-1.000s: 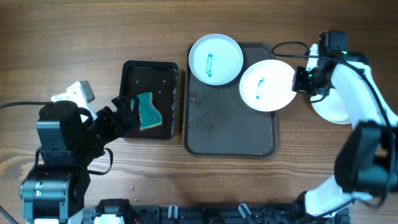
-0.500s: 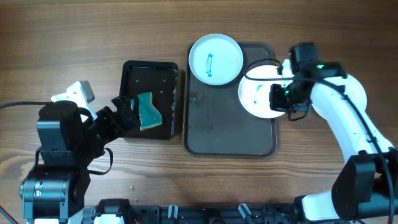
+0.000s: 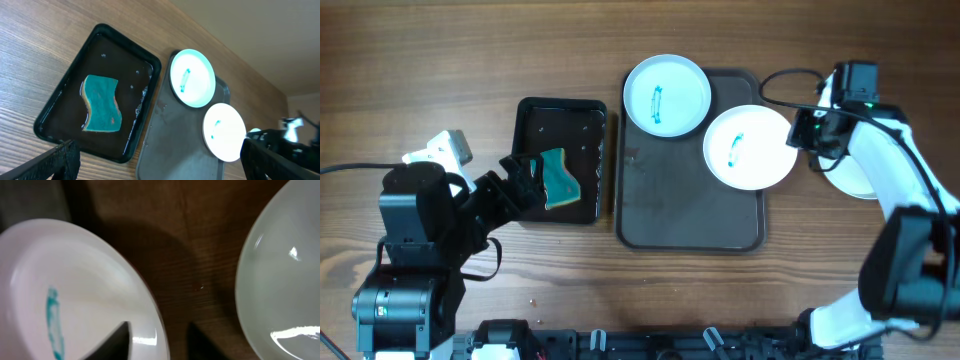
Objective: Clean dirty plates on tray and stack at the side
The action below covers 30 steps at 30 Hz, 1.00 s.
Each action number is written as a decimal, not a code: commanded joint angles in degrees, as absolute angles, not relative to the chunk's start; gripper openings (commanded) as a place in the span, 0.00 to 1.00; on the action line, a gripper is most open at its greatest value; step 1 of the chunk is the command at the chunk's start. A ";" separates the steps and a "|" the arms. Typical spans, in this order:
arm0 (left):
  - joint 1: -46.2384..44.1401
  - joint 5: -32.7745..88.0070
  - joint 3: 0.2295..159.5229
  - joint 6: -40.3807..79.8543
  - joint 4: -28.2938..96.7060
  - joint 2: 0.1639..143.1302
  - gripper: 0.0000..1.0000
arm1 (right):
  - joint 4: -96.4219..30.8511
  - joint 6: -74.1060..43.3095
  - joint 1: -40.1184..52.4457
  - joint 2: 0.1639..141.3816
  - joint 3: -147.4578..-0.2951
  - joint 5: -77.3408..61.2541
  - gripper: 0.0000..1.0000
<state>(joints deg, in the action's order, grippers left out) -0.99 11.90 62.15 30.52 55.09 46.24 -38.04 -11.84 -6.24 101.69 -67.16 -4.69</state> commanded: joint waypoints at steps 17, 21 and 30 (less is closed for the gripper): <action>-0.89 12.62 63.22 30.22 55.64 46.37 1.00 | -55.59 -11.14 1.43 91.48 -64.73 -12.16 0.05; -0.91 12.62 63.22 29.82 57.28 48.36 1.00 | -46.24 -15.62 8.99 91.72 -57.45 -12.14 0.04; -2.70 11.14 63.22 25.47 59.44 63.26 0.92 | -32.60 -12.84 15.42 91.70 -50.15 -7.75 0.09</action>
<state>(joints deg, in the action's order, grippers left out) -1.23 11.88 62.26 27.83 59.44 57.32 -33.30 -14.31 15.44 91.61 -50.15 -10.46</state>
